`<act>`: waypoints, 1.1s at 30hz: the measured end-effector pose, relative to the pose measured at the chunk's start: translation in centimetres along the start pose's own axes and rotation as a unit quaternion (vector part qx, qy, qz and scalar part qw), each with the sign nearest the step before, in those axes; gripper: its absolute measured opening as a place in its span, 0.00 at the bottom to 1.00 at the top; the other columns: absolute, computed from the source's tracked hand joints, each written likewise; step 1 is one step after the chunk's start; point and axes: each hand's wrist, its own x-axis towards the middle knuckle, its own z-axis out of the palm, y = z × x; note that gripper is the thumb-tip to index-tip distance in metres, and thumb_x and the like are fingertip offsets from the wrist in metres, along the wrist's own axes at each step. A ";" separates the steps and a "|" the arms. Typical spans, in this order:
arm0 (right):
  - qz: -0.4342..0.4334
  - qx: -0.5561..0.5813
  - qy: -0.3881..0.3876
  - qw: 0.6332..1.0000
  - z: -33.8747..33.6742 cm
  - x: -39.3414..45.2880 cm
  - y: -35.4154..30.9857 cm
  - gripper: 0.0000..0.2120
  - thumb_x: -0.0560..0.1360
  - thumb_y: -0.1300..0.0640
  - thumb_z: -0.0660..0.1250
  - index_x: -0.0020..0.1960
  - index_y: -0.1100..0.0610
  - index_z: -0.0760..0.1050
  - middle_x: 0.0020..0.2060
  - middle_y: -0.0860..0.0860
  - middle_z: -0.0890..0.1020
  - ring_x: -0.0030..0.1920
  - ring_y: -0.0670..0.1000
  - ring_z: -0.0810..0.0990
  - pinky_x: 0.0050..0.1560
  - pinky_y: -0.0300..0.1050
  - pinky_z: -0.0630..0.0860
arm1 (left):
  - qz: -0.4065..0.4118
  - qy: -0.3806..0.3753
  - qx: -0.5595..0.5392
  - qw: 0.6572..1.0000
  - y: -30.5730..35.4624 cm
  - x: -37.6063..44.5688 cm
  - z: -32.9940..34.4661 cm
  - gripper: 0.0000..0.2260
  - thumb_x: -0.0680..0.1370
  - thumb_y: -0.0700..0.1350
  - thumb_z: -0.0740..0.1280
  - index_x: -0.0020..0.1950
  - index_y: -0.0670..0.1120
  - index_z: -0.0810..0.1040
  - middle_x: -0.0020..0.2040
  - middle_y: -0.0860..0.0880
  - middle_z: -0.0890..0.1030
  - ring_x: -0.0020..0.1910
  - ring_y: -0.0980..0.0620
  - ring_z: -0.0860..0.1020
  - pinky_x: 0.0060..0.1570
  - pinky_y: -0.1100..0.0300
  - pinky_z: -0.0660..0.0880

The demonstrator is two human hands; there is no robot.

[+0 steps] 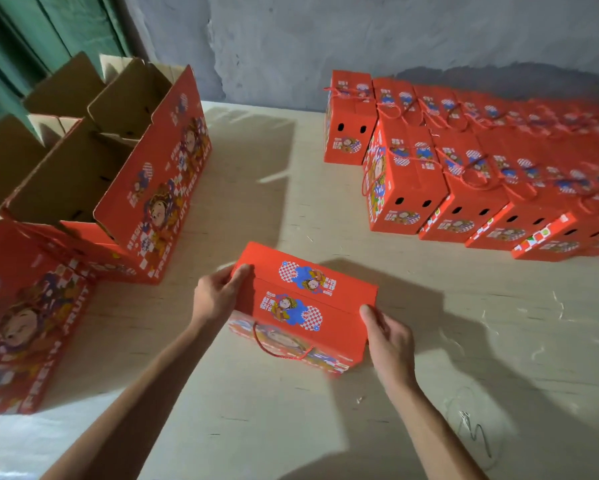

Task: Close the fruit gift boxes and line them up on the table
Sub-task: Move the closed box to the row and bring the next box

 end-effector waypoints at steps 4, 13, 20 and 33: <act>-0.013 -0.077 0.014 0.997 -0.2 -1.1 0.5 0.25 0.83 0.50 0.65 0.28 0.54 0.71 0.21 0.45 0.74 0.26 0.44 0.72 0.32 0.39 0.68 | -0.018 0.070 -0.011 0.997 1.1 1.5 0.5 0.16 0.72 0.62 0.75 0.44 0.49 0.85 0.37 0.54 0.85 0.38 0.55 0.80 0.42 0.54 0.78; 0.017 -0.037 -0.101 0.994 0.1 2.8 -1.1 0.12 0.82 0.43 0.65 0.56 0.49 0.81 0.51 0.41 0.85 0.53 0.41 0.82 0.56 0.40 0.75 | -0.127 0.037 -0.229 0.964 -1.9 -7.5 1.8 0.26 0.72 0.64 0.76 0.57 0.43 0.84 0.53 0.46 0.87 0.53 0.46 0.85 0.59 0.43 0.80; -0.055 -0.128 -0.052 0.989 1.0 1.3 -1.6 0.20 0.76 0.35 0.70 0.37 0.51 0.78 0.28 0.44 0.79 0.30 0.44 0.75 0.35 0.46 0.72 | -0.118 0.017 -0.213 0.970 -1.8 -10.0 2.7 0.24 0.77 0.64 0.70 0.39 0.43 0.82 0.36 0.51 0.85 0.34 0.57 0.80 0.39 0.54 0.75; 0.095 0.026 -0.124 0.987 4.1 -7.8 -2.3 0.14 0.76 0.45 0.74 0.39 0.55 0.83 0.33 0.46 0.85 0.36 0.47 0.80 0.37 0.43 0.74 | -0.120 0.010 -0.085 0.989 2.1 -2.2 1.3 0.20 0.76 0.55 0.75 0.34 0.39 0.82 0.27 0.51 0.77 0.28 0.53 0.73 0.29 0.59 0.70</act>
